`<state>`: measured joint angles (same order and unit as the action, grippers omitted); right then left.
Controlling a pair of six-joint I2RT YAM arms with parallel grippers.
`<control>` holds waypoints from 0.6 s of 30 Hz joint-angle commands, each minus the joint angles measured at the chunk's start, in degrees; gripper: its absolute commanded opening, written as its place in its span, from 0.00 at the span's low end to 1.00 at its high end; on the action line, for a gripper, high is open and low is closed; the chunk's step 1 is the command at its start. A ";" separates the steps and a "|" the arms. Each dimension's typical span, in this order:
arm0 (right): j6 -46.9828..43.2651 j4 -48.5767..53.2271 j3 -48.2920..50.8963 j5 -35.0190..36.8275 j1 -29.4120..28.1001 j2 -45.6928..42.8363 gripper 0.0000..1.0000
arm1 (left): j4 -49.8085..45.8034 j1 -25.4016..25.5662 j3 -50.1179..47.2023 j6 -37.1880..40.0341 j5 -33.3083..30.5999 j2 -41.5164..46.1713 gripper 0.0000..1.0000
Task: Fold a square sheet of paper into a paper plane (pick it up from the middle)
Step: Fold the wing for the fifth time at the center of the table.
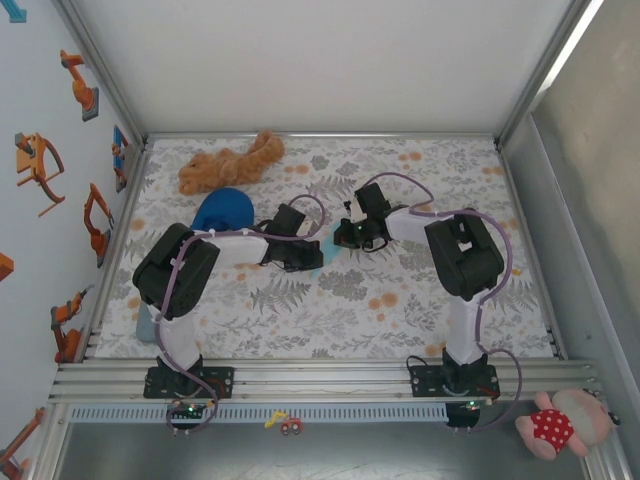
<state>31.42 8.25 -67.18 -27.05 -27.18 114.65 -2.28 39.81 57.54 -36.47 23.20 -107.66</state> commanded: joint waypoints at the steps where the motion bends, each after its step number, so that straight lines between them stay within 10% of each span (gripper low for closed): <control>1: -1.39 9.79 0.29 6.00 0.33 1.51 0.01 | -1.75 -0.52 -0.37 -1.12 -2.27 -1.22 0.05; 18: 3.36 4.23 0.90 -1.21 -2.93 -5.74 0.02 | -1.36 -0.43 -1.11 -2.71 -1.32 -2.64 0.04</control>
<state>33.19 13.39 -67.77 -27.44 -28.86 109.82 -1.91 39.62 57.52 -38.59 22.50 -108.03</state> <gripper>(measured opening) 0.050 0.065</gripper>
